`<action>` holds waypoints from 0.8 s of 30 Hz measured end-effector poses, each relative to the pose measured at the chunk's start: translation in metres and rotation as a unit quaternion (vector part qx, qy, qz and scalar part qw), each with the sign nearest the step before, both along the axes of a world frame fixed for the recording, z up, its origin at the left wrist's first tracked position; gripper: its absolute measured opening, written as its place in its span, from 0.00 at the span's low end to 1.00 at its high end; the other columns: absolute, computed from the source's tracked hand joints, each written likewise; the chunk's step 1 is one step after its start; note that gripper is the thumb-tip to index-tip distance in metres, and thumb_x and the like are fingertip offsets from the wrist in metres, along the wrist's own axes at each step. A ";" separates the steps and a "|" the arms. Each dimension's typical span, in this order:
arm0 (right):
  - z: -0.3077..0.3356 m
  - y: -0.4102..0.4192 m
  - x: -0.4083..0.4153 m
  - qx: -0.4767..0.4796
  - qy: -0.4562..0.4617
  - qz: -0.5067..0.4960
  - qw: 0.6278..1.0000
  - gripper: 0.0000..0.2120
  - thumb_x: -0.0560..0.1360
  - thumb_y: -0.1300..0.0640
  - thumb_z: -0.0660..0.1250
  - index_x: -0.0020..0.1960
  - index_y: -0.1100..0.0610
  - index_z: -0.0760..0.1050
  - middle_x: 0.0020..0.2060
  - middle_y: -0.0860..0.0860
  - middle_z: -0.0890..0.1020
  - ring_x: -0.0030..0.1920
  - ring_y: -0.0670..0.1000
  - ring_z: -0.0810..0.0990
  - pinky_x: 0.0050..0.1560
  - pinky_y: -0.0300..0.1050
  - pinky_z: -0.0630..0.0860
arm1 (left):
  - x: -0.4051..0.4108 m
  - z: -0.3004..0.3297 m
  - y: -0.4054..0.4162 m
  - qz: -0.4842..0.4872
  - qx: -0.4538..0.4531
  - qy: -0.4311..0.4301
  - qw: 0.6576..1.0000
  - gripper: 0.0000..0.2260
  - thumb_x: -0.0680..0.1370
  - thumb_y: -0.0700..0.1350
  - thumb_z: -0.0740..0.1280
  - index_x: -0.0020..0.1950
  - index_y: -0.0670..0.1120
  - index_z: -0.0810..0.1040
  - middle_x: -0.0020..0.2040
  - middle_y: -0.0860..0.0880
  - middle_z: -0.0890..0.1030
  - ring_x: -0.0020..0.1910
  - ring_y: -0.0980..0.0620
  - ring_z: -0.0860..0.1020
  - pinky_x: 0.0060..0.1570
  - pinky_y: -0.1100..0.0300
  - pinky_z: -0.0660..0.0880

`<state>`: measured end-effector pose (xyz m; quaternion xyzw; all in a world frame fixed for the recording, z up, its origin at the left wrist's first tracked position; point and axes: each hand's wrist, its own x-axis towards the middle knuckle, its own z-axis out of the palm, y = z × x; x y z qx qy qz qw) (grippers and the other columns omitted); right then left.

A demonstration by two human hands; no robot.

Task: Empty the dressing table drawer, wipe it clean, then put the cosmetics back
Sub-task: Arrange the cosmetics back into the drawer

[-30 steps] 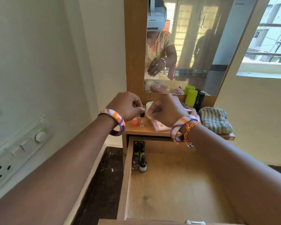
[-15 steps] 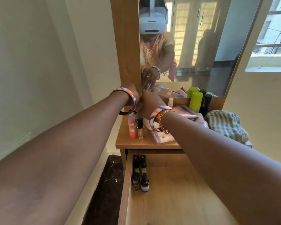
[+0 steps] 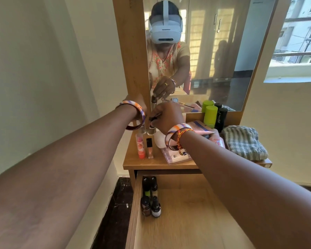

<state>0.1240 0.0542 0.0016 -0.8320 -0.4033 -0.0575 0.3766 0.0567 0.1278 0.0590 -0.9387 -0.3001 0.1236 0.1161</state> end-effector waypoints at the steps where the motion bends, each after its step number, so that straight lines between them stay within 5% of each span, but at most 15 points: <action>1: 0.005 -0.005 -0.001 0.024 0.008 -0.014 1.000 0.09 0.70 0.64 0.71 0.50 0.61 0.82 0.47 0.55 0.84 0.47 0.50 0.80 0.46 0.38 0.73 | 0.001 0.003 0.005 -0.003 -0.012 -0.038 0.999 0.15 0.79 0.42 0.61 0.64 0.40 0.72 0.59 0.44 0.75 0.60 0.43 0.75 0.56 0.58 0.73; 5: 0.031 -0.028 -0.011 0.091 0.060 -0.041 0.993 0.08 0.67 0.66 0.73 0.45 0.61 0.83 0.44 0.55 0.85 0.41 0.46 0.77 0.35 0.30 0.73 | -0.007 0.018 0.010 0.011 -0.068 -0.171 0.983 0.17 0.75 0.44 0.67 0.64 0.41 0.75 0.60 0.43 0.77 0.61 0.42 0.76 0.61 0.51 0.74; 9: 0.050 -0.052 -0.028 0.083 0.060 -0.061 0.993 0.08 0.66 0.64 0.74 0.45 0.60 0.84 0.45 0.54 0.85 0.44 0.48 0.78 0.44 0.37 0.75 | -0.025 0.037 0.005 0.029 -0.128 -0.265 0.955 0.17 0.74 0.41 0.70 0.62 0.38 0.76 0.60 0.40 0.78 0.62 0.41 0.76 0.59 0.51 0.73; 12: 0.059 -0.067 -0.045 0.064 0.073 -0.061 0.993 0.10 0.65 0.62 0.75 0.46 0.60 0.83 0.40 0.51 0.81 0.42 0.47 0.75 0.36 0.33 0.72 | -0.044 0.039 -0.009 -0.005 -0.132 -0.291 0.948 0.18 0.70 0.44 0.74 0.59 0.40 0.79 0.57 0.42 0.81 0.57 0.42 0.80 0.58 0.51 0.76; 19: 0.035 -0.096 -0.086 -0.061 0.100 -0.034 0.993 0.14 0.62 0.61 0.77 0.46 0.58 0.81 0.35 0.46 0.79 0.37 0.44 0.76 0.36 0.35 0.73 | -0.100 0.009 -0.054 -0.047 -0.246 -0.242 0.938 0.12 0.69 0.45 0.76 0.48 0.39 0.83 0.44 0.45 0.83 0.46 0.47 0.82 0.52 0.55 0.80; 24: -0.023 -0.109 -0.104 -0.162 0.133 -0.019 0.978 0.10 0.62 0.63 0.77 0.43 0.58 0.81 0.40 0.50 0.82 0.40 0.47 0.79 0.33 0.33 0.74 | -0.116 -0.051 -0.069 -0.054 -0.273 -0.184 0.943 0.11 0.70 0.44 0.74 0.49 0.40 0.83 0.49 0.45 0.83 0.42 0.51 0.78 0.42 0.61 0.75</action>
